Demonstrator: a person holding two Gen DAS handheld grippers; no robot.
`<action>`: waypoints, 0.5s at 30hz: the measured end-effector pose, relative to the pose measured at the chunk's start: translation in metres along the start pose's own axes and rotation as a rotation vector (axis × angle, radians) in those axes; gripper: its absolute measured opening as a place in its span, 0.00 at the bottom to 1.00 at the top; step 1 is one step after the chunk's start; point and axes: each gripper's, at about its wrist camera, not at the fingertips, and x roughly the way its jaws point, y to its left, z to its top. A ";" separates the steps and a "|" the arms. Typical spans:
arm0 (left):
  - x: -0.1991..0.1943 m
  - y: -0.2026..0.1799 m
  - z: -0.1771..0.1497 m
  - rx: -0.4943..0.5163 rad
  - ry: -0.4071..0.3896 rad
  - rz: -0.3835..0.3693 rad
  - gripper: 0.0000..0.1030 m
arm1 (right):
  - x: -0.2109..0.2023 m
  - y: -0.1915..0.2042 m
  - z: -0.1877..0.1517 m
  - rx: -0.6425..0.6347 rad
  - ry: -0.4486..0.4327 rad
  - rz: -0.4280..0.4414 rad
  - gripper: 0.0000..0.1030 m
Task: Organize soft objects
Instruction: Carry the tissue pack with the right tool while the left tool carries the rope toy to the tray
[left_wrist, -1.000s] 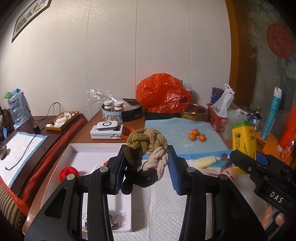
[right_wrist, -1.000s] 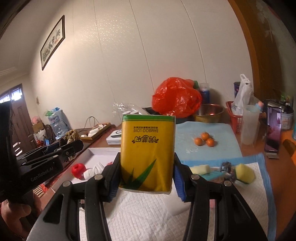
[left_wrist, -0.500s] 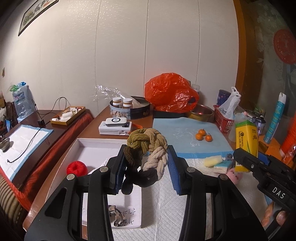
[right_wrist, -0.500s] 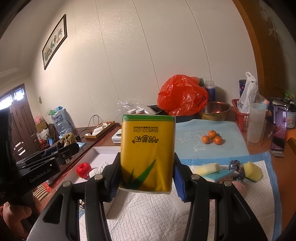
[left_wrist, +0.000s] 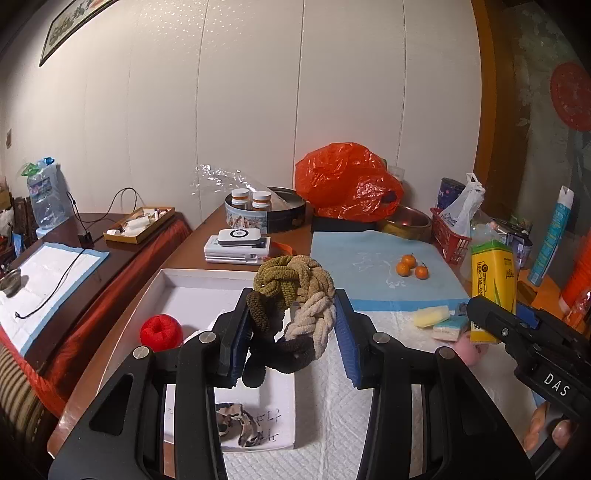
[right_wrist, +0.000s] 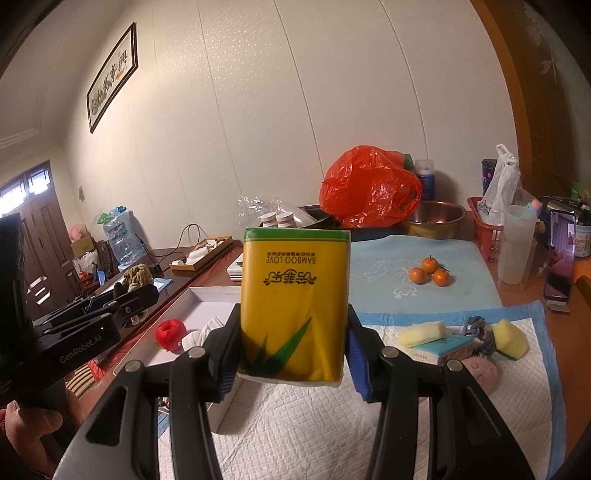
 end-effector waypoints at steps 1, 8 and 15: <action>0.000 0.002 0.000 -0.003 0.000 0.000 0.40 | 0.001 0.001 0.000 0.000 0.002 0.001 0.48; -0.004 0.009 -0.002 -0.013 0.001 0.001 0.40 | 0.003 0.011 0.001 -0.016 0.007 0.010 0.48; -0.006 0.018 -0.002 -0.025 0.000 0.006 0.40 | 0.007 0.022 0.000 -0.030 0.016 0.018 0.48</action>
